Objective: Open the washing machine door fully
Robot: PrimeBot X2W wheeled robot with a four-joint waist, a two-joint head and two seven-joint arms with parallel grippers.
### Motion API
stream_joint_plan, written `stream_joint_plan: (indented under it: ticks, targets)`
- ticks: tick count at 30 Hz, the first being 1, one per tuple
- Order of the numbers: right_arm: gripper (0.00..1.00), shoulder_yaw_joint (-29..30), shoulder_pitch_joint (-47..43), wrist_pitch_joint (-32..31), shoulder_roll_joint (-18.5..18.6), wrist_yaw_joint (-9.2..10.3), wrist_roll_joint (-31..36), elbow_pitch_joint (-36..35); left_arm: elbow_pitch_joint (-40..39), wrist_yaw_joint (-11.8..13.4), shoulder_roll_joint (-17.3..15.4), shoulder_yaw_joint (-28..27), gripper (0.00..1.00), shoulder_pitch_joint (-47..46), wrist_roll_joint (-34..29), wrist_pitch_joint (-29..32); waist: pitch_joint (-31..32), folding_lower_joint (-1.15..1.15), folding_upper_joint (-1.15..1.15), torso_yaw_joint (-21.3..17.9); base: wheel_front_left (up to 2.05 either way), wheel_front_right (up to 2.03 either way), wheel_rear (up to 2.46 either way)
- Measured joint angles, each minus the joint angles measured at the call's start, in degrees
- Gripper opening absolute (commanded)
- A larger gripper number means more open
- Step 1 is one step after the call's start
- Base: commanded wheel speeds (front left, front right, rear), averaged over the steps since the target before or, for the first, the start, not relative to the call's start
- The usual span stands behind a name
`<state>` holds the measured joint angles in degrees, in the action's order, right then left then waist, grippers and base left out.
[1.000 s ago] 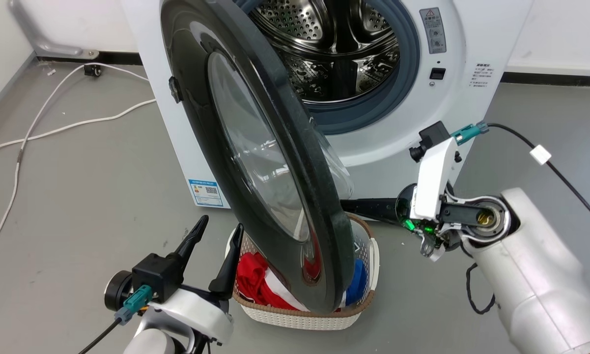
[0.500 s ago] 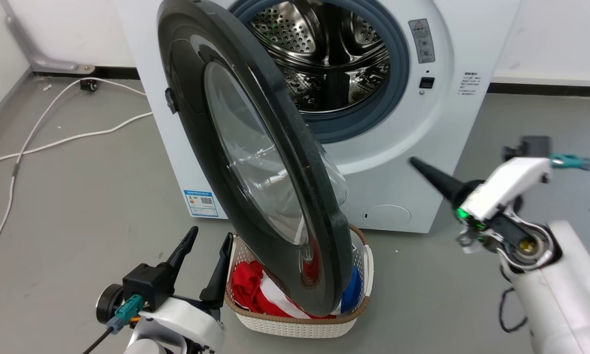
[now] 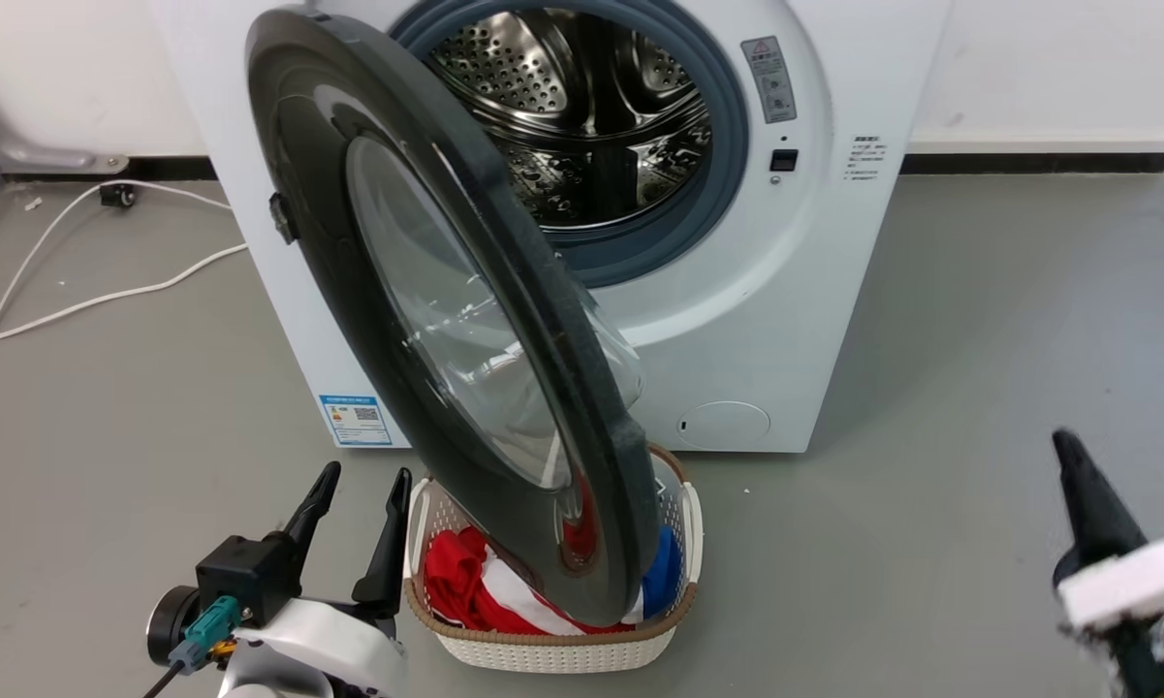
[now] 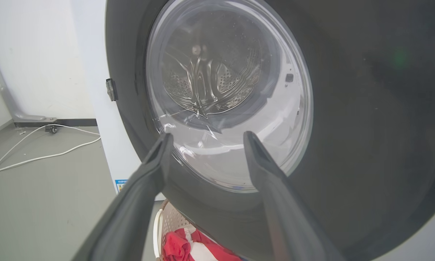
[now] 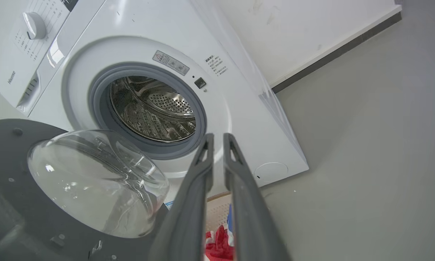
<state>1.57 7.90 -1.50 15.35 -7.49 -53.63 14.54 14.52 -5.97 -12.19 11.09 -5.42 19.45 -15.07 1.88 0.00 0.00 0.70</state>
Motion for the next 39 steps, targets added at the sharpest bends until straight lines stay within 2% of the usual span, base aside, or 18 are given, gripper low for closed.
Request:
stream_joint_plan:
  ticks: [1, 2, 6, 10, 15, 19, 23, 29, 39]
  targets:
    - [0.63, 1.04, -1.76, 0.51, -0.88, 0.00, 2.10, -1.08, -0.04, 0.02, 0.01, -0.20, 1.00, 0.13, 0.00, 0.00, 0.03, 0.00, 0.00, -0.22, 0.00, 0.00, 0.00]
    - [1.00, 1.74, -3.45, 1.02, -1.69, 0.00, 4.72, -2.10, -0.08, 0.14, 0.00, -0.38, 1.00, 0.26, 0.00, 0.00, 0.05, 0.00, 0.00, -0.42, 0.00, 0.00, 0.00]
    - [1.00, 4.92, -7.30, 1.53, -6.25, 0.00, 12.99, -7.17, -0.07, 0.26, -0.02, -0.94, 1.00, 0.44, -0.05, 0.00, 0.10, 0.00, 0.00, -1.08, 0.00, 0.00, 0.00]
    - [1.00, 7.20, -9.00, 1.98, -8.03, 0.00, 24.09, -13.45, 0.00, 0.25, 0.01, -1.08, 1.00, 0.44, -0.47, 0.00, 0.20, 0.00, 0.00, -1.40, 0.00, 0.00, 0.00]
    - [1.00, 6.51, -9.68, 2.79, -8.46, -0.01, 37.98, -21.48, 0.02, 0.24, 0.03, -1.21, 1.00, 0.43, -0.94, 0.00, 0.45, 0.00, 0.00, -1.42, 0.00, 0.00, 0.00]
    - [1.00, 4.77, -11.68, 4.00, -8.65, -0.01, 45.99, -24.48, 0.00, 0.26, 0.18, -1.75, 1.00, 0.44, -1.43, 0.00, 0.82, 0.01, 0.00, -1.32, 0.00, 0.00, 0.00]
    - [1.00, 3.57, -14.10, 3.98, -10.00, -0.01, 48.15, -23.47, -0.04, 0.26, 0.30, -2.03, 1.00, 0.47, -1.76, 0.00, 0.94, 0.00, 0.00, -1.19, 0.00, 0.00, 0.00]
    - [1.00, 3.34, -15.23, 4.67, -11.11, -0.01, 47.48, -19.68, -0.02, 0.25, 0.41, -2.25, 1.00, 0.62, -2.24, 0.00, 0.88, 0.00, 0.00, -1.02, 0.00, 0.00, 0.00]
    - [1.00, 2.72, -14.94, 5.28, -11.77, -0.01, 47.42, -18.39, 0.36, 0.08, 0.40, -2.35, 1.00, 0.71, -2.58, 0.00, 0.78, 0.00, 0.00, -0.65, 0.00, 0.00, 0.00]
